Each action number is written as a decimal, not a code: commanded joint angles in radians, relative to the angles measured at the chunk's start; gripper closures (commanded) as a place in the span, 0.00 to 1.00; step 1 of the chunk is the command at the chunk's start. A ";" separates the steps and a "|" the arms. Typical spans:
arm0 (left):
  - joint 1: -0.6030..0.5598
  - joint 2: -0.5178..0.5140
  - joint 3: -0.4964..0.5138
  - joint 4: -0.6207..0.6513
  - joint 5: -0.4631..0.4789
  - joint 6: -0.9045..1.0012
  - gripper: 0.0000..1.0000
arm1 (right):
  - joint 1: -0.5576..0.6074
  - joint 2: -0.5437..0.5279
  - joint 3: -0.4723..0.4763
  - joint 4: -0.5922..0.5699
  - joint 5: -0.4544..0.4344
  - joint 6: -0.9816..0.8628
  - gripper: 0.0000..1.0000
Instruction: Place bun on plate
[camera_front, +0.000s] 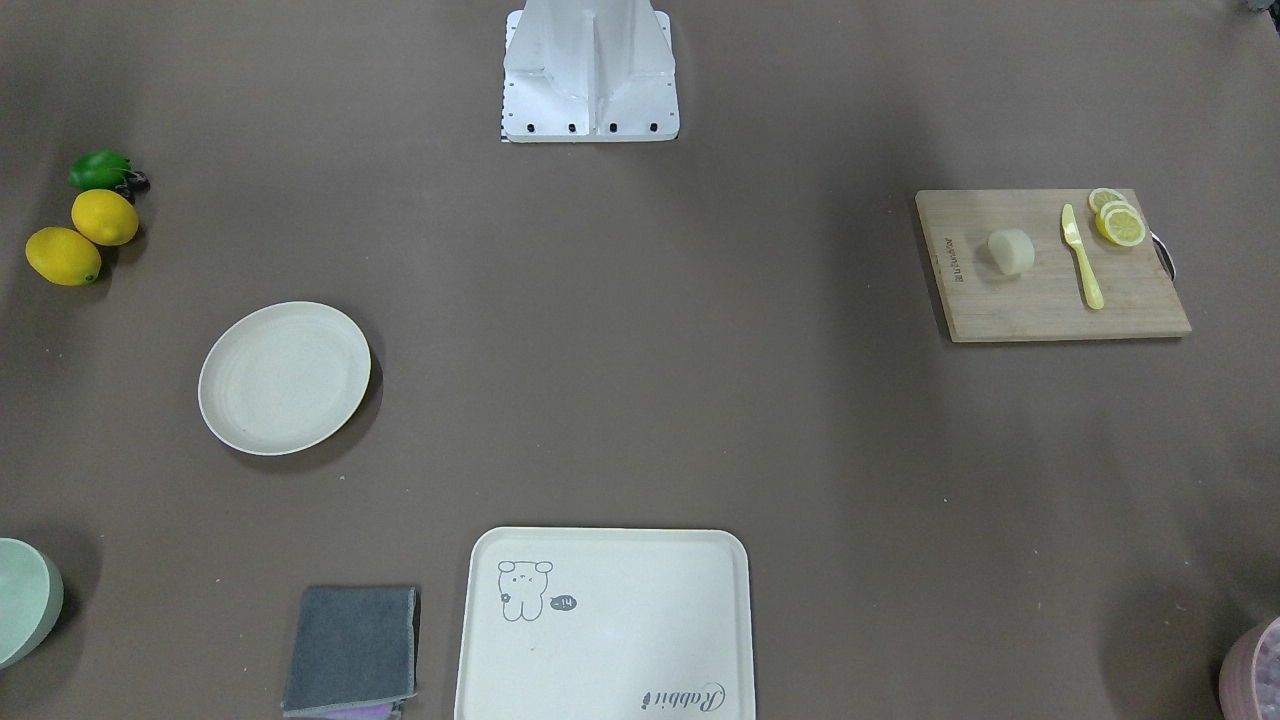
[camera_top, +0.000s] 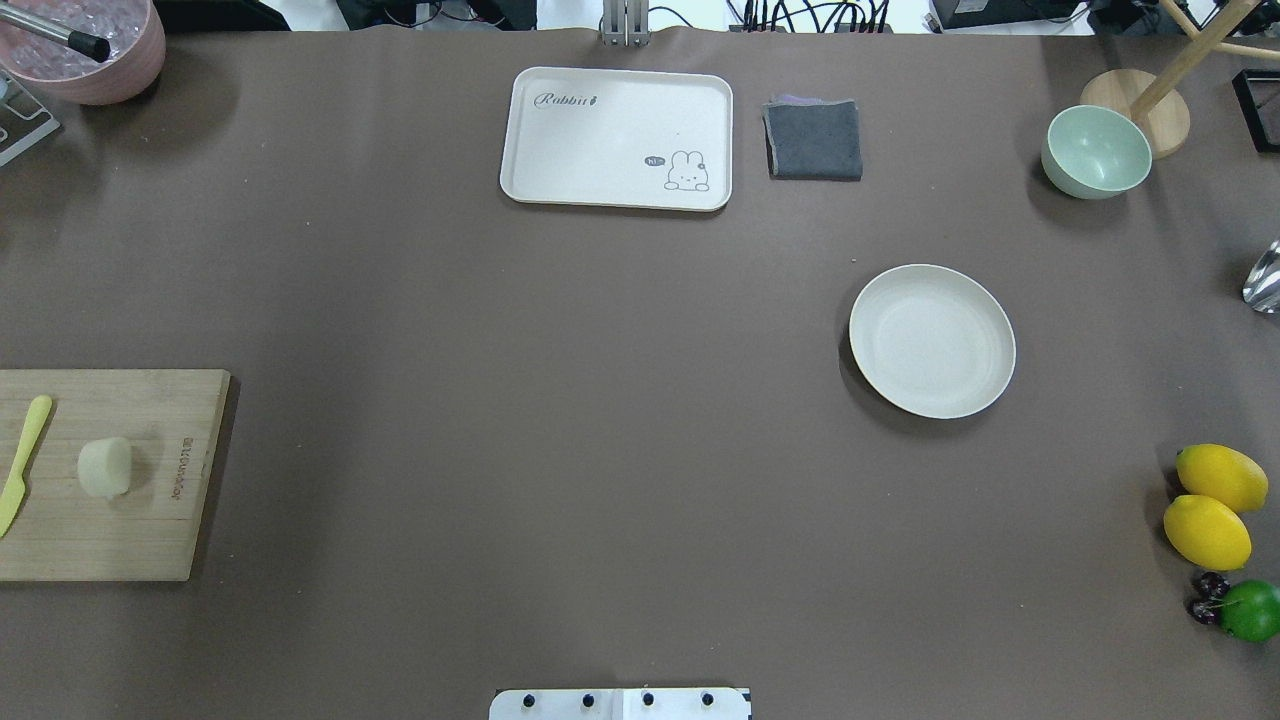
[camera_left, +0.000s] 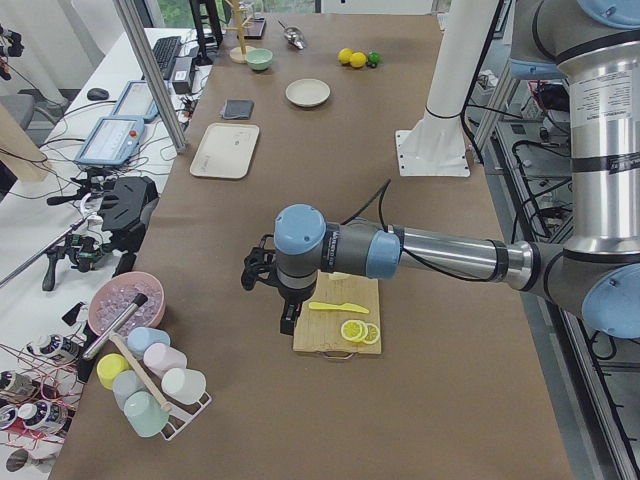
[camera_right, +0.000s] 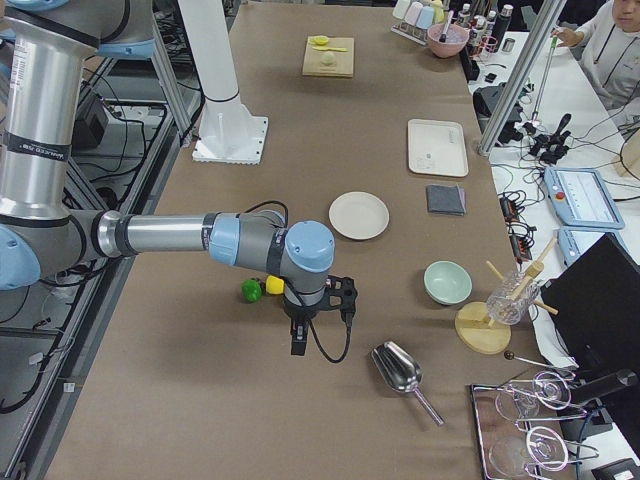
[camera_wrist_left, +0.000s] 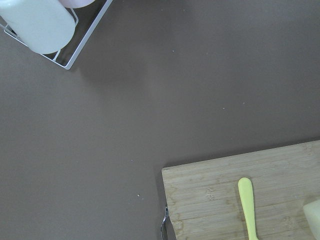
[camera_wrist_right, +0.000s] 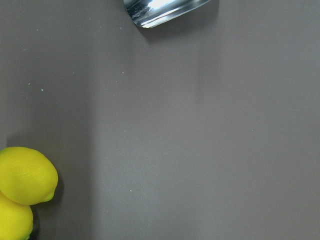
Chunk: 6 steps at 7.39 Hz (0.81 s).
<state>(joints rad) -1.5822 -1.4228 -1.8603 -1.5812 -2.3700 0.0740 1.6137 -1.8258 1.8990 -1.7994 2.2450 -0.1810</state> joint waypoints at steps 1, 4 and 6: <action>-0.012 0.002 -0.020 -0.006 0.000 0.004 0.03 | 0.000 0.000 0.002 0.000 0.005 0.000 0.00; -0.012 -0.014 -0.042 -0.010 -0.005 0.004 0.03 | 0.000 0.014 0.006 0.036 0.056 0.002 0.00; -0.012 -0.027 -0.056 -0.141 -0.005 -0.003 0.03 | 0.000 0.010 0.000 0.258 0.129 0.020 0.00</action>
<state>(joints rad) -1.5942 -1.4423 -1.9141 -1.6419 -2.3740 0.0765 1.6137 -1.8173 1.9032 -1.6569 2.3320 -0.1744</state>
